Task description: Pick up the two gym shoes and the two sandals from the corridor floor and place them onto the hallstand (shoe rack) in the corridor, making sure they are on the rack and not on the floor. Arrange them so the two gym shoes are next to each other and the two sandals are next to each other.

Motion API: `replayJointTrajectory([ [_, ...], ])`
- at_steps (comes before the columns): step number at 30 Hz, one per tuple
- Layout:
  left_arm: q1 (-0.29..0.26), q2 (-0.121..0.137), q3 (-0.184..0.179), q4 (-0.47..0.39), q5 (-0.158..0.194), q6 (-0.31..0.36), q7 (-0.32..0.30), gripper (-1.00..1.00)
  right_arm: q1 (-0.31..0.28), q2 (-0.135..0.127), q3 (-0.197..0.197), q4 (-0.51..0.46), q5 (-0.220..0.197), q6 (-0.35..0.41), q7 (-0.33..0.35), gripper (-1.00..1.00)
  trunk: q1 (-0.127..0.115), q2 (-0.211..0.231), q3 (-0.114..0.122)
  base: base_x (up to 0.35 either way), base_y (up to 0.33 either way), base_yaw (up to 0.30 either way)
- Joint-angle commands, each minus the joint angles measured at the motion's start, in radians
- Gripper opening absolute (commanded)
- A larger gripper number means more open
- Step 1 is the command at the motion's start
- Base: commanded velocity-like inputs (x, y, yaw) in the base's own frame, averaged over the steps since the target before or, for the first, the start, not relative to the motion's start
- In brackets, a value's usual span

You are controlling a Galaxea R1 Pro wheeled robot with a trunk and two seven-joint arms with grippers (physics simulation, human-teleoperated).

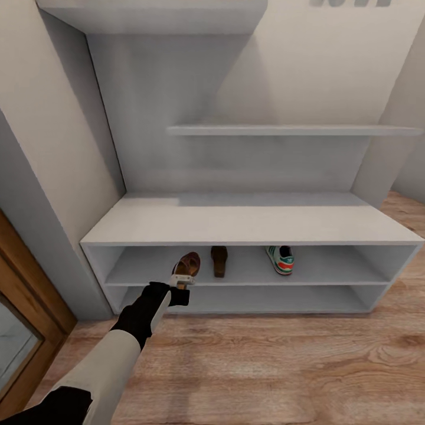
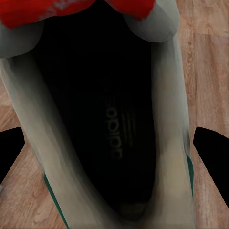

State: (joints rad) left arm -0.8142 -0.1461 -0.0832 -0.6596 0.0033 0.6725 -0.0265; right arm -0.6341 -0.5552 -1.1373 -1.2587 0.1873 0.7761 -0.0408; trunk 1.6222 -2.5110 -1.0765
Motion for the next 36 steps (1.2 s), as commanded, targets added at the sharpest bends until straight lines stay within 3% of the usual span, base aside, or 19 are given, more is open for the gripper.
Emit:
replayJointTrajectory([
  [1, 0.0, 0.0, -0.001, -0.001, -0.003, 0.006, -0.004, -1.0, -0.001, 0.0, 0.0, -0.001, 0.004, 0.005, -0.001, -1.0, 0.0, 0.0, -0.001, 0.007, 0.0, 0.0],
  [5, 0.0, 0.0, -0.001, -0.002, -0.003, 0.006, -0.004, -1.0, -0.001, 0.0, 0.0, -0.001, 0.004, 0.005, -0.001, -1.0, 0.0, 0.0, -0.001, 0.002, 0.0, 0.0],
  [9, 0.0, 0.0, -0.001, -0.002, -0.003, 0.006, -0.004, -1.0, -0.001, 0.0, 0.0, -0.001, 0.004, 0.005, -0.001, -1.0, 0.002, -0.001, -0.016, 0.0, 0.0, 0.0],
  [19, 0.0, 0.0, -0.001, -0.001, -0.003, 0.005, -0.004, -1.0, -0.001, 0.0, 0.0, -0.001, 0.004, 0.005, -0.001, -1.0, 0.002, -0.001, -0.016, 0.008, 0.0, 0.0],
  [27, 0.0, 0.0, -0.001, 0.0, -0.002, 0.004, -0.004, -1.0, -0.001, 0.0, 0.0, -0.001, 0.004, 0.005, -0.001, -1.0, 0.002, -0.001, -0.016, 0.258, 0.0, 0.0],
  [36, 0.0, 0.0, -0.001, -0.001, -0.003, 0.004, -0.004, -1.0, -0.001, 0.0, 0.0, -0.001, 0.004, 0.005, -0.001, -1.0, 0.002, -0.001, -0.016, 0.034, 0.0, 0.0],
])
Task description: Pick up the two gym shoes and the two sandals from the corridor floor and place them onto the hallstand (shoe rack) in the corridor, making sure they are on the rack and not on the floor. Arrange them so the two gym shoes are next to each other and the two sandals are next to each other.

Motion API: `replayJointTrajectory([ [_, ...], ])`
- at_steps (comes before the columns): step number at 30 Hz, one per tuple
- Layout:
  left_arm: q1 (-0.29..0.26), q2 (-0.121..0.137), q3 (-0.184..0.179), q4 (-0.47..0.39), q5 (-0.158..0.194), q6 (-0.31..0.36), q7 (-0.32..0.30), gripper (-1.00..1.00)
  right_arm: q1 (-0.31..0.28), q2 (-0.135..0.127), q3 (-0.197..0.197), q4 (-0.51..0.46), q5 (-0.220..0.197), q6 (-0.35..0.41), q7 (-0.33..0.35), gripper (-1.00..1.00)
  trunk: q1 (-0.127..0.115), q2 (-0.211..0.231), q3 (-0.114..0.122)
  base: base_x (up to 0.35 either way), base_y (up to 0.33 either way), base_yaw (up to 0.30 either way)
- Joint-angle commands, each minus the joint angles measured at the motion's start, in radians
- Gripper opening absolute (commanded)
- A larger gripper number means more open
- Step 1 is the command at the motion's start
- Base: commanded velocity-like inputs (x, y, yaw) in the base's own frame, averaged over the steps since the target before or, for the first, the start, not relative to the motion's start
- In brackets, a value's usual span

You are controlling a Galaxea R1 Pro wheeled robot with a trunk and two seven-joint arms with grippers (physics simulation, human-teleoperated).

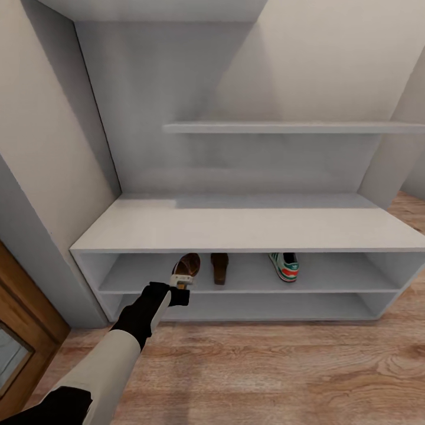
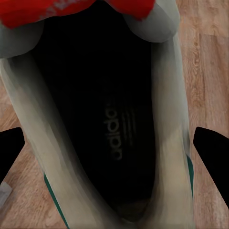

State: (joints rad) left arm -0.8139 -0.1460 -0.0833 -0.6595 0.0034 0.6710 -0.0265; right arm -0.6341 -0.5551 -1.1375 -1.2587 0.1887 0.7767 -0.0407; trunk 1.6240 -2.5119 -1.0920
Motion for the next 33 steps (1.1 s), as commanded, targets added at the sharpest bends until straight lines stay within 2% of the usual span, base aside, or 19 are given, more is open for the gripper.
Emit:
replayJointTrajectory([
  [1, 0.0, 0.0, -0.001, -0.001, -0.003, 0.006, -0.004, -1.0, -0.001, 0.0, 0.0, -0.001, 0.003, 0.005, -0.001, -1.0, 0.0, 0.0, -0.001, 0.002, 0.0, 0.0],
  [9, -0.001, 0.0, -0.001, -0.002, -0.003, 0.006, -0.004, -1.0, -0.001, 0.0, 0.0, -0.001, 0.003, 0.006, -0.001, -1.0, 0.0, 0.0, -0.002, 0.0, 0.0, 0.0],
  [12, -0.001, 0.0, -0.001, -0.002, -0.003, 0.005, -0.004, -1.0, -0.001, 0.0, 0.0, -0.001, 0.003, 0.006, -0.001, -1.0, 0.001, -0.001, -0.017, 0.0, 0.0, 0.0],
  [18, -0.001, 0.0, -0.001, -0.002, -0.003, 0.005, -0.004, -1.0, -0.001, 0.0, 0.0, -0.001, 0.003, 0.007, -0.001, -1.0, 0.001, -0.001, -0.02, 0.0, 0.0, 0.0],
  [24, 0.0, 0.0, -0.001, -0.002, -0.003, 0.004, -0.004, -1.0, -0.001, 0.0, 0.0, -0.001, 0.047, 0.007, 0.0, -1.0, 0.001, -0.001, -0.02, 0.049, -0.016, 0.0],
  [33, 0.0, 0.0, -0.001, -0.002, -0.003, -0.007, -0.004, -1.0, -0.001, 0.0, -0.001, -0.001, 0.055, 0.007, 0.001, -1.0, 0.001, -0.001, -0.02, 0.145, -0.102, 0.0],
])
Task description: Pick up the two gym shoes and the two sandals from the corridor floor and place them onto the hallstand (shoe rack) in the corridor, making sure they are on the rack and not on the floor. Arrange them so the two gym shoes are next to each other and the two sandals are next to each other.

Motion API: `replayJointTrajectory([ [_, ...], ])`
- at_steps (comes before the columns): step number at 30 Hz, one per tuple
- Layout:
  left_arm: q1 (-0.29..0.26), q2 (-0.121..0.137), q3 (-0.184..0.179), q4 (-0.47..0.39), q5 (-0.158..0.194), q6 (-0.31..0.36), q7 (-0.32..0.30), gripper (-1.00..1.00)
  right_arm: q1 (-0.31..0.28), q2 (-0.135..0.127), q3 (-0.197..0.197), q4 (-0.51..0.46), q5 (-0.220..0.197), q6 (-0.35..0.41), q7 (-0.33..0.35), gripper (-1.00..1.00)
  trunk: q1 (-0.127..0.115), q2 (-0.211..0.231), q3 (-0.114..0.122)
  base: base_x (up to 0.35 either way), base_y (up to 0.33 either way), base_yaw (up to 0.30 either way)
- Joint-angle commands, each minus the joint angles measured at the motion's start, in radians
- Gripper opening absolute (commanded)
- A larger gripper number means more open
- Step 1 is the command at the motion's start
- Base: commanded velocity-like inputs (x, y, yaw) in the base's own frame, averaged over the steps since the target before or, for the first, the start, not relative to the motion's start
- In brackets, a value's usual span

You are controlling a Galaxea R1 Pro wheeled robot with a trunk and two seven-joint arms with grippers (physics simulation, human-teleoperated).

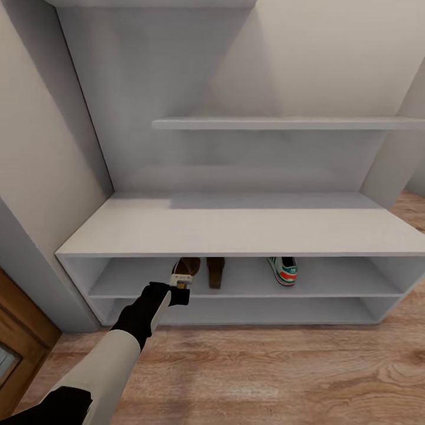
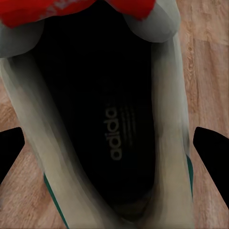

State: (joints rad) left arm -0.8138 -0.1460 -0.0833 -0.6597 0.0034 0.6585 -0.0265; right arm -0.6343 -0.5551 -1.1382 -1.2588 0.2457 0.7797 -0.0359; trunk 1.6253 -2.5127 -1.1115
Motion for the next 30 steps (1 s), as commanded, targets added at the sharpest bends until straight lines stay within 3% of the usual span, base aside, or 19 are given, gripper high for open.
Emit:
replayJointTrajectory([
  [1, 0.0, 0.0, -0.001, -0.001, -0.003, 0.001, -0.004, -1.0, -0.001, 0.0, 0.0, -0.001, -0.002, 0.004, -0.004, -1.0, 0.0, 0.0, -0.001, 0.016, -0.012, 0.0],
  [10, -0.001, 0.001, -0.001, -0.001, -0.003, -0.009, -0.004, -1.0, -0.001, 0.0, 0.0, -0.001, -0.002, 0.004, -0.004, -1.0, 0.0, 0.0, -0.001, 0.189, -0.038, 0.0],
  [30, -0.001, 0.002, -0.001, 0.0, -0.003, -0.01, -0.004, -1.0, -0.001, 0.0, 0.001, -0.001, -0.001, 0.004, -0.004, -1.0, 0.0, 0.0, -0.001, 0.076, -0.003, 0.0],
])
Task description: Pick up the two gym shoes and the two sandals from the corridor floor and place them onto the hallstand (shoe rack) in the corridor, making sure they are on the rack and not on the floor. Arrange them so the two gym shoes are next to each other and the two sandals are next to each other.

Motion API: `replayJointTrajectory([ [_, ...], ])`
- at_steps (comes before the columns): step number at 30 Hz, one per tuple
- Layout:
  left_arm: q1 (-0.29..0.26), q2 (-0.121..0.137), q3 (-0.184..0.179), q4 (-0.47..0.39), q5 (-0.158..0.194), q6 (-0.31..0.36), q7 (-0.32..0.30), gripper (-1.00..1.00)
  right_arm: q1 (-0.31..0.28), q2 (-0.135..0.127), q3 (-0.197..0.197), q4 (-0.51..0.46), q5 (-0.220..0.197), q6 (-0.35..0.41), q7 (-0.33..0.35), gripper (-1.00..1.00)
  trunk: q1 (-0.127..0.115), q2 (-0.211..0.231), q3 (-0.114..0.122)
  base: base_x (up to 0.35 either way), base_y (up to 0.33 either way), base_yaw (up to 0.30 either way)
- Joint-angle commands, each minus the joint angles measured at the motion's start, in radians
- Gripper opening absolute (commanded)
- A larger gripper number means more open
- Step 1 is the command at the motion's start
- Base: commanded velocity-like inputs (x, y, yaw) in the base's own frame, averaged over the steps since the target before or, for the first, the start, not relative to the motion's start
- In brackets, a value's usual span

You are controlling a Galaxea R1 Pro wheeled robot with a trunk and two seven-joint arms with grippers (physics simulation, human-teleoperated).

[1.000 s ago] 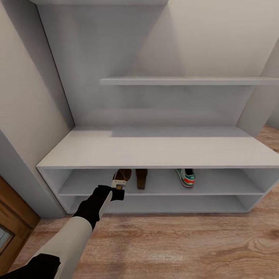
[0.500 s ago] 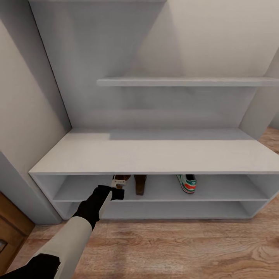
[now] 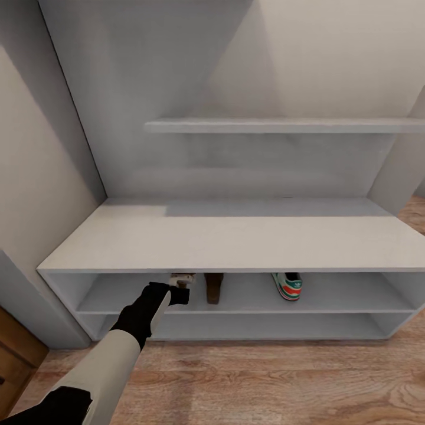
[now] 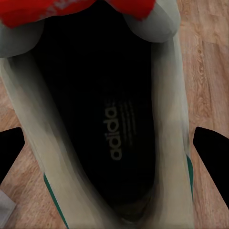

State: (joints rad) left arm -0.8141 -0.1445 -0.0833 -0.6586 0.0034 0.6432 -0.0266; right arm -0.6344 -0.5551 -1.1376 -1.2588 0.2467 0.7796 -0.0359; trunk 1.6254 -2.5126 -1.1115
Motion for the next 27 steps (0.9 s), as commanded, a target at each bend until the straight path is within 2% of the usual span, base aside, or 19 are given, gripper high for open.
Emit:
replayJointTrajectory([
  [1, 0.0, 0.0, -0.001, -0.001, -0.003, 0.006, -0.004, -1.0, -0.001, 0.0, 0.0, -0.001, -0.002, 0.004, -0.004, -1.0, 0.0, 0.0, -0.001, 0.003, 0.0, 0.0],
  [27, 0.0, 0.0, -0.001, -0.002, -0.003, 0.005, -0.004, -1.0, -0.001, 0.0, 0.001, -0.001, -0.001, 0.004, -0.004, -1.0, 0.0, 0.0, -0.001, 0.006, 0.0, 0.0],
])
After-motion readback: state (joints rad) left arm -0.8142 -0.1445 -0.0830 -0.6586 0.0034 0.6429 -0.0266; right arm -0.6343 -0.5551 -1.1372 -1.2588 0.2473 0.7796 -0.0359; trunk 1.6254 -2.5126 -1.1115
